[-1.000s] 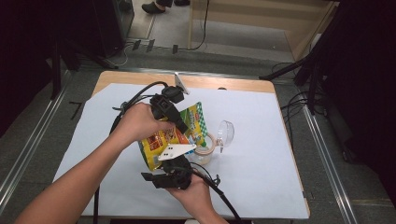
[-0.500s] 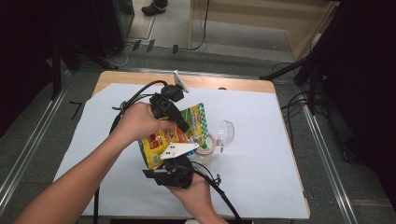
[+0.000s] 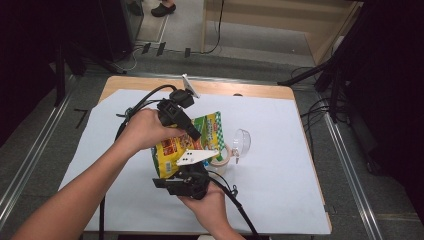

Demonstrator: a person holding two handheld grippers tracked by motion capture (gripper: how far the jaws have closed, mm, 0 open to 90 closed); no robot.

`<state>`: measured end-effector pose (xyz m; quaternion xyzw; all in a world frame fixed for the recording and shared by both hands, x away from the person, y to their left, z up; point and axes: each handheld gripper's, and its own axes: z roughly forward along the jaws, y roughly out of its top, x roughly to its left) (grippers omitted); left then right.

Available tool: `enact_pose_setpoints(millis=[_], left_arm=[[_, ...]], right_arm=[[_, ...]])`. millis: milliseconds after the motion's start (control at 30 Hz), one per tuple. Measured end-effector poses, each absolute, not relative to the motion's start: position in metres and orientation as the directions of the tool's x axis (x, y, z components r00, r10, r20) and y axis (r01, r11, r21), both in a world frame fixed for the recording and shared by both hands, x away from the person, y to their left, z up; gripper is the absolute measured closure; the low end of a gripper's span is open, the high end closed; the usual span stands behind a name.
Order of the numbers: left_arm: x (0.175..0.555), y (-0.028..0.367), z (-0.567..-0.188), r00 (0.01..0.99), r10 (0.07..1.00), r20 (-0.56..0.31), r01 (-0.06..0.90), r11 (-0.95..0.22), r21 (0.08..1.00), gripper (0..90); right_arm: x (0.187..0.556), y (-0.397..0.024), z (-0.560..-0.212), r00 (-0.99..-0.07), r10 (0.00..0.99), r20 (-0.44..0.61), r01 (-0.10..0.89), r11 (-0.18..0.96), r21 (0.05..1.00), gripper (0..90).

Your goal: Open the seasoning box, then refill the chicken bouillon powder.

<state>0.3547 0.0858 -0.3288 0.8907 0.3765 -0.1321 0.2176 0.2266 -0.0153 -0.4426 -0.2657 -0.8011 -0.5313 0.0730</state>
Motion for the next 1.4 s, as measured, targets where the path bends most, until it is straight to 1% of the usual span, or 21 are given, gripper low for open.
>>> enact_pose_setpoints(millis=[100, 167, 233, 433, 567, 633, 833, 1100, 1200, 1333, 1400], left_arm=[[0.3547, 0.0863, -0.3283, 0.686, 0.615, -0.389, 0.726, -0.619, 0.3, 82.6], [0.3547, 0.0876, -0.3272, 0.686, 0.62, -0.379, 0.726, -0.615, 0.307, 83.0], [0.3548, 0.0889, -0.3265, 0.684, 0.625, -0.377, 0.729, -0.61, 0.31, 83.2], [0.3545, 0.0905, -0.3254, 0.683, 0.635, -0.361, 0.73, -0.609, 0.309, 83.9], [0.3542, 0.0899, -0.3251, 0.683, 0.637, -0.358, 0.73, -0.608, 0.311, 84.1], [0.3533, 0.0886, -0.3243, 0.684, 0.635, -0.359, 0.729, -0.61, 0.31, 83.9], [0.3538, 0.0874, -0.3238, 0.684, 0.637, -0.355, 0.729, -0.605, 0.32, 82.2], [0.3554, 0.088, -0.3238, 0.673, 0.638, -0.375, 0.74, -0.595, 0.315, 81.7], [0.3551, 0.0885, -0.3228, 0.674, 0.636, -0.376, 0.739, -0.594, 0.318, 81.7], [0.3554, 0.0907, -0.3224, 0.669, 0.644, -0.371, 0.743, -0.586, 0.323, 81.8], [0.3555, 0.0911, -0.3219, 0.67, 0.643, -0.371, 0.743, -0.586, 0.324, 81.7]], right_arm=[[0.227, -0.015, -0.4425, -0.851, 0.355, 0.387, 0.496, 0.304, 0.813, 67.2], [0.2279, -0.0141, -0.4424, -0.859, 0.364, 0.361, 0.481, 0.326, 0.814, 63.7], [0.2282, -0.0133, -0.4416, -0.863, 0.371, 0.342, 0.47, 0.342, 0.814, 62.9], [0.2269, -0.0102, -0.4404, -0.873, 0.383, 0.303, 0.447, 0.376, 0.812, 65.3], [0.2269, -0.0103, -0.4398, -0.871, 0.384, 0.305, 0.45, 0.378, 0.809, 68.2], [0.2278, -0.0109, -0.4397, -0.868, 0.376, 0.324, 0.461, 0.372, 0.805, 69.5], [0.2271, -0.0112, -0.4386, -0.866, 0.37, 0.336, 0.466, 0.356, 0.81, 69.5], [0.2286, -0.0112, -0.4377, -0.866, 0.349, 0.359, 0.476, 0.351, 0.807, 70.5], [0.2286, -0.0103, -0.4372, -0.865, 0.351, 0.359, 0.476, 0.347, 0.808, 70.2], [0.2297, -0.0082, -0.4374, -0.868, 0.347, 0.355, 0.472, 0.356, 0.807, 66.1], [0.2297, -0.0076, -0.4367, -0.871, 0.344, 0.351, 0.468, 0.361, 0.807, 65.8]])
